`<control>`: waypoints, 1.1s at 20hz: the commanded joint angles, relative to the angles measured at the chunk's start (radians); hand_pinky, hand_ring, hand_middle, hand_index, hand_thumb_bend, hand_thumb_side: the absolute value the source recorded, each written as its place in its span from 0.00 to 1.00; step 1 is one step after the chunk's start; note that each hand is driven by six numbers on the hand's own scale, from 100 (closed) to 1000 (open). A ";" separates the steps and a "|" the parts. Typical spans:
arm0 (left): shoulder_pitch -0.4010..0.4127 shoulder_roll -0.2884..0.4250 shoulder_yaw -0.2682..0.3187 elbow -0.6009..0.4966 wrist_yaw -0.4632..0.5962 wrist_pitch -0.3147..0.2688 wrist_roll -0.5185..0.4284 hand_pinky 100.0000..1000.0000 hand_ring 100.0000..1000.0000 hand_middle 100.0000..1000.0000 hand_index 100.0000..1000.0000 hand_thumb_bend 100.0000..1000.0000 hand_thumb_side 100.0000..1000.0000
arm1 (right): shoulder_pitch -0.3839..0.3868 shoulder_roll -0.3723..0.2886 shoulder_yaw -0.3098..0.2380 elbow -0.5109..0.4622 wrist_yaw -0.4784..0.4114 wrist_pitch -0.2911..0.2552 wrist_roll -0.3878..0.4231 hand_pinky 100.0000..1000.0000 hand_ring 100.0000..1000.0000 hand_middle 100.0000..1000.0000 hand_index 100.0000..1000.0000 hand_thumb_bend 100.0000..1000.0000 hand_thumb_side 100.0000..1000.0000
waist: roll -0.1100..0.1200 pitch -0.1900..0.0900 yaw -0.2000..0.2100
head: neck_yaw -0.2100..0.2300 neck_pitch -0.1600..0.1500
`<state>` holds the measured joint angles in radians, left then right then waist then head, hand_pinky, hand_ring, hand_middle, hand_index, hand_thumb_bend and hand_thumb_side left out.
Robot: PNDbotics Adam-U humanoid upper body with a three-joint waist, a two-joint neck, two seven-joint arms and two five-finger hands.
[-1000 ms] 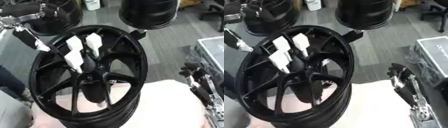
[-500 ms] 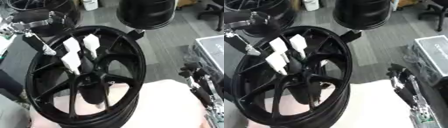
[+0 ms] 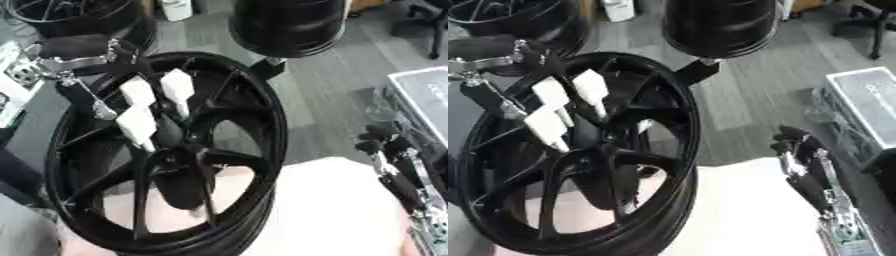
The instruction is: Pull the pin out of the wheel hub.
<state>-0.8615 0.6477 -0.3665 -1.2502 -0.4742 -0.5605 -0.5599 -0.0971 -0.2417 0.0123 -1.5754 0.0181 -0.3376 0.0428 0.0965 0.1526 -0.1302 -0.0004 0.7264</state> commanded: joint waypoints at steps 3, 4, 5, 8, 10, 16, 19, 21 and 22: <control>-0.010 0.011 0.002 0.007 -0.034 -0.347 -0.347 0.76 0.67 0.65 0.76 0.38 0.00 | -0.015 -0.007 0.000 -0.008 -0.008 -0.003 0.006 0.73 0.63 0.63 0.78 0.00 0.47 | -0.001 -0.008 -0.006 | 0.002 -0.013; -0.009 0.010 0.001 0.009 -0.039 -0.347 -0.347 0.76 0.67 0.64 0.75 0.37 0.00 | -0.016 -0.007 0.000 -0.007 -0.008 -0.003 0.006 0.73 0.63 0.63 0.78 0.00 0.47 | -0.001 -0.007 -0.007 | 0.001 -0.014; -0.009 0.009 0.000 0.011 -0.043 -0.347 -0.347 0.76 0.66 0.61 0.73 0.37 0.00 | -0.017 -0.006 0.000 -0.007 -0.008 -0.003 0.006 0.73 0.63 0.63 0.78 0.00 0.47 | 0.000 -0.007 -0.008 | 0.001 -0.014; -0.007 0.010 0.003 0.012 -0.041 -0.347 -0.347 0.75 0.65 0.54 0.67 0.34 0.00 | -0.019 -0.006 0.000 -0.006 -0.008 -0.003 0.007 0.73 0.63 0.63 0.78 0.00 0.47 | 0.001 -0.006 -0.009 | -0.001 -0.013; -0.007 0.011 0.005 0.011 -0.037 -0.347 -0.347 0.75 0.63 0.49 0.63 0.33 0.00 | -0.019 -0.006 -0.001 -0.005 -0.008 -0.003 0.006 0.73 0.63 0.63 0.78 0.00 0.47 | 0.001 -0.006 -0.010 | -0.001 -0.013; -0.011 0.017 0.024 0.003 0.008 -0.347 -0.347 0.74 0.59 0.40 0.54 0.25 0.00 | -0.018 -0.006 -0.002 -0.004 -0.009 -0.003 0.007 0.74 0.63 0.63 0.78 0.00 0.47 | 0.000 -0.007 -0.008 | -0.002 -0.014; -0.013 0.023 0.030 -0.001 0.028 -0.347 -0.347 0.73 0.57 0.35 0.50 0.22 0.00 | -0.018 -0.006 -0.002 -0.004 -0.009 -0.003 0.008 0.74 0.63 0.63 0.78 0.00 0.47 | 0.000 -0.008 -0.007 | -0.002 -0.014; -0.014 0.029 0.036 -0.005 0.039 -0.347 -0.347 0.73 0.56 0.32 0.46 0.19 0.00 | -0.017 -0.006 -0.002 -0.003 -0.009 -0.003 0.008 0.74 0.63 0.63 0.78 0.00 0.47 | -0.001 -0.009 -0.006 | -0.002 -0.014; -0.014 0.032 0.039 -0.006 0.047 -0.347 -0.347 0.73 0.55 0.31 0.46 0.19 0.00 | -0.017 -0.006 -0.003 -0.003 -0.009 -0.003 0.008 0.74 0.63 0.63 0.78 0.00 0.47 | -0.001 -0.009 -0.005 | -0.003 -0.015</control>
<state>-0.8541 0.6430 -0.3473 -1.2393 -0.4400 -0.5601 -0.5603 -0.1057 -0.2409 0.0127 -1.5691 0.0129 -0.3385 0.0480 0.1016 0.1576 -0.1369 -0.0016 0.7262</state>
